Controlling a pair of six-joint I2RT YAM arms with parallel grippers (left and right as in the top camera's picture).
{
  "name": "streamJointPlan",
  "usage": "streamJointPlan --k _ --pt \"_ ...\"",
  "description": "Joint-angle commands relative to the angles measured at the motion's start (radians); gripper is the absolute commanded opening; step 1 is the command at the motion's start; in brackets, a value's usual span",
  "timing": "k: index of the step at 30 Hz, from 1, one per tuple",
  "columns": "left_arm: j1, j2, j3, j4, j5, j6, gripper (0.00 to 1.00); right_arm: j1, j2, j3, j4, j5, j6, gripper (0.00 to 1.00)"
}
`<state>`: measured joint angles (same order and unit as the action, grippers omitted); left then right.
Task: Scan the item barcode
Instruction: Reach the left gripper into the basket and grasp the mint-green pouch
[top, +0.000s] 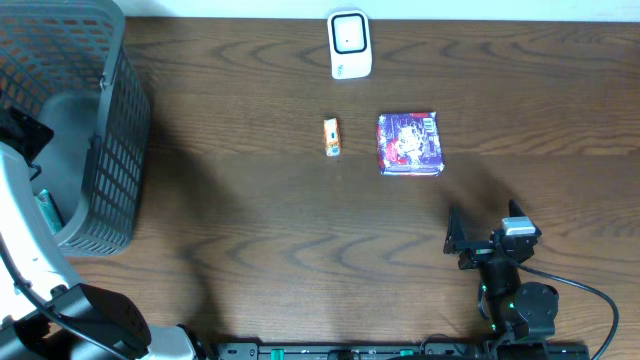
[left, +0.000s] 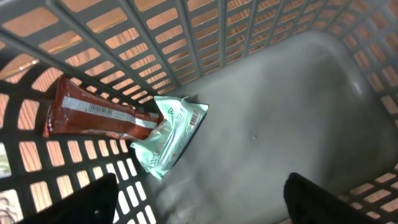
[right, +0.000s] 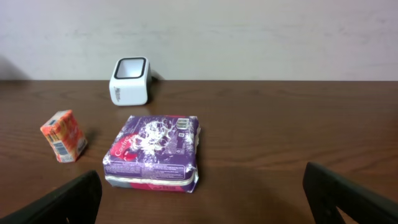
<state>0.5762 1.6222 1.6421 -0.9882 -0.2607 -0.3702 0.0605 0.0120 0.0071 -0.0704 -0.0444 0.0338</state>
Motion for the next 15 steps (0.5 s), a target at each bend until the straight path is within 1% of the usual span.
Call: streamJointPlan --k 1,8,15 --pt "0.003 0.011 -0.002 -0.003 -0.01 -0.006 0.8 -0.007 -0.006 -0.001 -0.004 0.005 0.003 0.99" --pt "0.003 0.011 -0.002 -0.004 -0.009 -0.006 0.8 -0.007 -0.006 -0.001 -0.004 0.005 0.003 0.99" --pt "0.003 0.011 -0.002 -0.037 -0.008 -0.005 0.8 -0.007 -0.006 -0.001 -0.004 0.005 0.003 0.99"
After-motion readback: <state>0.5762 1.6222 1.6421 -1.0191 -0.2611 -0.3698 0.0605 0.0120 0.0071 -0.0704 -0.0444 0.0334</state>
